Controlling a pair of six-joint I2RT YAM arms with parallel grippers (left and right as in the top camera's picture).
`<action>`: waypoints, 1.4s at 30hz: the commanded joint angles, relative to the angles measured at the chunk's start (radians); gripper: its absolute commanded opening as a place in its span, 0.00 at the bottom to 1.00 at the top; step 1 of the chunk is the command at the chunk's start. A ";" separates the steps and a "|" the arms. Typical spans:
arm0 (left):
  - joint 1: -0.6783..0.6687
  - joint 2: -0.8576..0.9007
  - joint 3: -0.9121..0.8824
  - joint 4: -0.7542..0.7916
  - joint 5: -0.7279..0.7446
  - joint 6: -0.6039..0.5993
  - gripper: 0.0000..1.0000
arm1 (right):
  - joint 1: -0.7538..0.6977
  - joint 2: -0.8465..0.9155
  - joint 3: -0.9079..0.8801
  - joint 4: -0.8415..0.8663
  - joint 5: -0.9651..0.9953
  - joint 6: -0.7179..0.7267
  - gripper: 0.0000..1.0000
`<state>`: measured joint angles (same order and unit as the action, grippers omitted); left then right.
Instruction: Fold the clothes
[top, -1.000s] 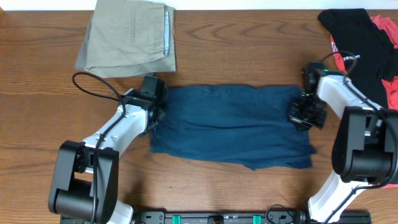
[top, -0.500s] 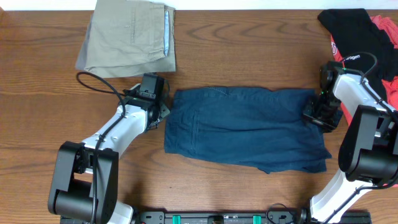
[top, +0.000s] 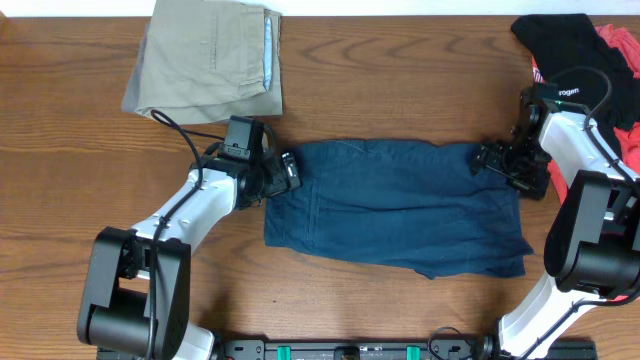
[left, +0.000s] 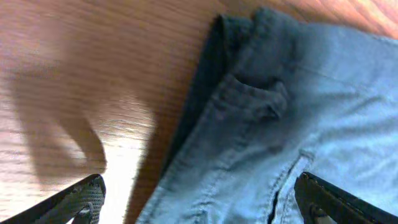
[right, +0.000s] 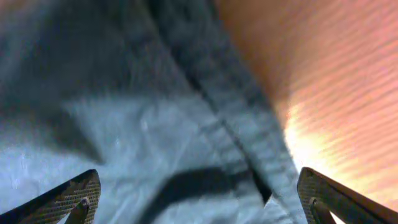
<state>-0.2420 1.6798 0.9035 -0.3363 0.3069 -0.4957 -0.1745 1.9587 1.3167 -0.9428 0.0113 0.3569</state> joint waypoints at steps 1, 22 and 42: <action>0.003 0.024 -0.018 0.000 0.045 0.058 0.98 | -0.002 -0.029 0.019 0.027 0.134 -0.014 0.99; -0.030 0.188 -0.019 0.063 0.224 0.062 0.33 | -0.008 -0.029 0.018 0.068 0.224 -0.014 0.99; 0.090 -0.049 -0.006 -0.217 -0.006 0.080 0.06 | -0.008 -0.029 0.018 0.068 0.224 -0.014 0.99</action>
<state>-0.1890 1.7088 0.9039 -0.5110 0.4149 -0.4465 -0.1757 1.9587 1.3197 -0.8745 0.2180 0.3546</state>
